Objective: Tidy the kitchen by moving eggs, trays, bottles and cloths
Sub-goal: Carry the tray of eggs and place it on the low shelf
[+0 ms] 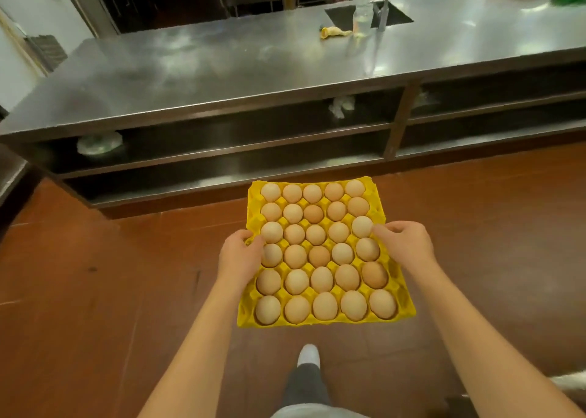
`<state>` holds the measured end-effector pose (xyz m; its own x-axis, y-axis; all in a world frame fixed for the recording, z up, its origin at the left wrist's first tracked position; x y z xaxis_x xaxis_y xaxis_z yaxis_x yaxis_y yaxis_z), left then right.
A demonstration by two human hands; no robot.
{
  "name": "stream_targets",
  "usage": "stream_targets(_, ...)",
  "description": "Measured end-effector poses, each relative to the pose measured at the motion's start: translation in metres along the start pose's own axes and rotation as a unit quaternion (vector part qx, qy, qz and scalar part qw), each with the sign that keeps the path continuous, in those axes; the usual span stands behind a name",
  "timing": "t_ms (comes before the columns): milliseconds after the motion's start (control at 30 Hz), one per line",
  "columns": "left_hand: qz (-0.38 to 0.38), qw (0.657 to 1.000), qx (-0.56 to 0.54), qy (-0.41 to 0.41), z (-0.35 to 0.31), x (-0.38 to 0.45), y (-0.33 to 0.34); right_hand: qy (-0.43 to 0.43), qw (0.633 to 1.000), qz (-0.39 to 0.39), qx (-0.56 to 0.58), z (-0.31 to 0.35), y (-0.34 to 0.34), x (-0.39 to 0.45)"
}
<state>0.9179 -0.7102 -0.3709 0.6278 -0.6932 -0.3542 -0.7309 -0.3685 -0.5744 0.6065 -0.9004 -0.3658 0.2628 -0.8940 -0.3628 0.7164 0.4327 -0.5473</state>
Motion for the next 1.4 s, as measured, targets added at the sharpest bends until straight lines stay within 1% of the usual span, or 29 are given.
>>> stream_targets(100, 0.033, 0.999, 0.023, 0.032, -0.044, 0.046, 0.016, 0.029, 0.998, -0.048, 0.025, -0.006, -0.024, 0.023)
stream_targets(200, 0.067, 0.995, 0.031, 0.067, -0.091, 0.08, 0.041, 0.058, 0.994, -0.074, 0.058, -0.019, -0.051, 0.043)
stream_targets(400, 0.151, 0.981, 0.06, 0.108, -0.176, 0.137, 0.118, 0.107, 0.978, -0.141, 0.106, -0.054, -0.117, 0.088)
stream_targets(567, 0.171, 0.973, 0.079, 0.134, -0.258, 0.169, 0.192, 0.115, 0.97, -0.167, 0.135, -0.086, -0.179, 0.142)
stream_targets(700, 0.192, 0.968, 0.081, 0.14, -0.319, 0.193, 0.247, 0.12, 0.962, -0.187, 0.162, -0.107, -0.233, 0.188)
stream_targets(1000, 0.214, 0.963, 0.068, 0.152, -0.435, 0.238, 0.345, 0.123, 0.954, -0.206, 0.182, -0.123, -0.35, 0.266)
stream_targets(1133, 0.243, 0.956, 0.061, 0.153, -0.479, 0.259, 0.394, 0.138, 0.945, -0.227, 0.19, -0.141, -0.394, 0.295)
stream_targets(1400, 0.315, 0.93, 0.081, 0.174, -0.582, 0.323, 0.513, 0.181, 0.925, -0.277, 0.187, -0.183, -0.472, 0.37)
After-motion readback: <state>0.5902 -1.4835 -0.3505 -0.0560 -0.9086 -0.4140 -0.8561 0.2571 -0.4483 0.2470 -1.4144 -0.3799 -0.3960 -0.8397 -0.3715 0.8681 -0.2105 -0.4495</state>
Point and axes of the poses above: each hand's wrist, its own x-axis towards the middle knuckle, its own y-axis out of the palm, z = x × y, the point moved 10 cm from there along x, towards the middle knuckle, and after that the axes turned 9 degrees about z, right-handed, at the moved point
